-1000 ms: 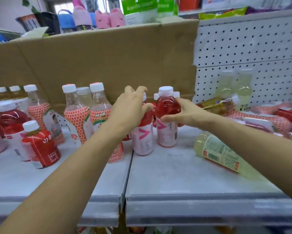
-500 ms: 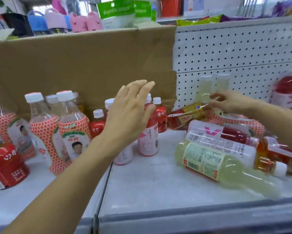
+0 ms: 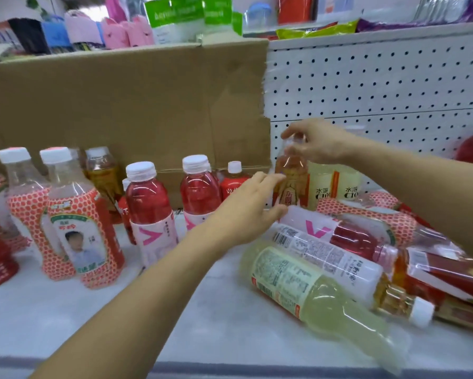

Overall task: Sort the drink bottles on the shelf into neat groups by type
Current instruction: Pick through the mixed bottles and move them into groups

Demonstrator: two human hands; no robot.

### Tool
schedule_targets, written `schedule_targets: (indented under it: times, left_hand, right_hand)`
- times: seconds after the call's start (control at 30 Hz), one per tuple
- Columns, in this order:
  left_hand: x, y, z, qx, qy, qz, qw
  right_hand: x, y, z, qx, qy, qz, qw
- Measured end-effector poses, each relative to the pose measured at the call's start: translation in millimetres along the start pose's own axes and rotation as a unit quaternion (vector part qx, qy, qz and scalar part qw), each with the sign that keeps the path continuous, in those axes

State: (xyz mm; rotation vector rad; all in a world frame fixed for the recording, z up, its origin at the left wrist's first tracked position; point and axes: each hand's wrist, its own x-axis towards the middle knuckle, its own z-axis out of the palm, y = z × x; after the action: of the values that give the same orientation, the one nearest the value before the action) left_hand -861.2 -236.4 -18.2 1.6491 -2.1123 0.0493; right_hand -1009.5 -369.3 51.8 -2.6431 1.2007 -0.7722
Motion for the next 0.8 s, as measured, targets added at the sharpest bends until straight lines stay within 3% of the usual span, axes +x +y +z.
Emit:
schedule_targets:
  times: [0.13, 0.43, 0.63, 0.8]
  left_hand:
    - [1.6, 7.8, 11.5, -0.042, -0.022, -0.021, 0.999]
    - [-6.2, 36.5, 36.8, -0.074, -0.132, -0.035, 0.988]
    - [-5.2, 45.7, 44.4, -0.084, -0.106, -0.083, 0.987]
    - [-13.6, 37.0, 51.3, -0.113, -0.031, -0.111, 0.987]
  right_hand:
    - [6.0, 3.6, 9.8, 0.022, 0.001, -0.016, 1.0]
    - [-27.5, 33.3, 2.8, 0.088, -0.102, -0.062, 0.989]
    - [-4.1, 27.1, 8.8, 0.038, -0.092, -0.048, 0.994]
    - [6.1, 28.6, 23.5, 0.053, -0.081, -0.043, 0.994]
